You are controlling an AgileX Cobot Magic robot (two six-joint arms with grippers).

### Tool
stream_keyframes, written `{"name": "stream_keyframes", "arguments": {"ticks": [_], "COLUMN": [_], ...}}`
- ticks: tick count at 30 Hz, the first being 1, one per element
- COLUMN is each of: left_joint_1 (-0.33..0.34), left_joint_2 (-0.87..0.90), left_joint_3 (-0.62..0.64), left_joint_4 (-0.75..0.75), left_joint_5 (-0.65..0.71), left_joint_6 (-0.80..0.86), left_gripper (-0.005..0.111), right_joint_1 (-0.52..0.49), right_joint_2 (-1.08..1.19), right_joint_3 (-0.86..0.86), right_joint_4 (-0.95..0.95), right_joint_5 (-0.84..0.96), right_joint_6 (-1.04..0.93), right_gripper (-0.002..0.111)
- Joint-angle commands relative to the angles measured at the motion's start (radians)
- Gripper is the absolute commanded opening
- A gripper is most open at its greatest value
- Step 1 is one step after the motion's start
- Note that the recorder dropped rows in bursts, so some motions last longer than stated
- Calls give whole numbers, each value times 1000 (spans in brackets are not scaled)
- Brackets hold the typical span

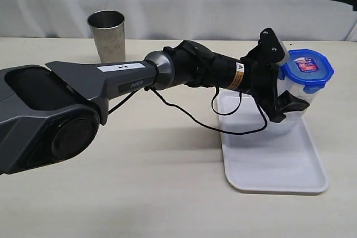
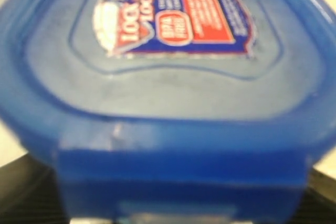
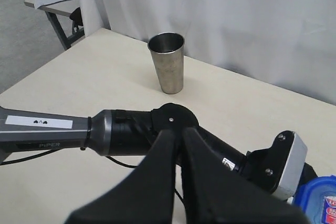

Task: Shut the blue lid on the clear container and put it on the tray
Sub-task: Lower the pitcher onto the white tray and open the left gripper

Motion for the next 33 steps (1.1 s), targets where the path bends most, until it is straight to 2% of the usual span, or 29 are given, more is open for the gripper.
{"name": "stream_keyframes", "arguments": {"ticks": [1,13,15,17,18,19,20,22,29,33], "left_joint_1": [12,12,12,12,12,12,12,12,22,79], "left_joint_2": [10,13,13,13,13,13,13,13,13,13], "left_joint_3": [-18,-18,-18,-18,-18,-18,-18,-18,-18,-18], "left_joint_4": [-5,16,16,16,16,16,16,31,68,68], "left_joint_5": [-7,-43,-43,-41,-39,-35,-11,1,-10,-120], "left_joint_6": [-24,-24,-24,-24,-24,-24,-24,-24,-126,-182], "left_gripper": [0,0,3,15,36,46,70,95,97,97], "right_joint_1": [1,1,1,1,1,1,1,1,1,1], "right_joint_2": [-3,-3,-3,-3,-3,-3,-3,-3,-3,-3], "right_joint_3": [5,5,5,5,5,5,5,5,5,5], "right_joint_4": [-5,-5,-5,-5,-5,-5,-5,-5,-5,-5], "right_joint_5": [-9,-9,-9,-9,-9,-9,-9,-9,-5,-5], "right_joint_6": [0,0,0,0,0,0,0,0,0,0], "right_gripper": [5,5,5,5,5,5,5,5,5,5]}}
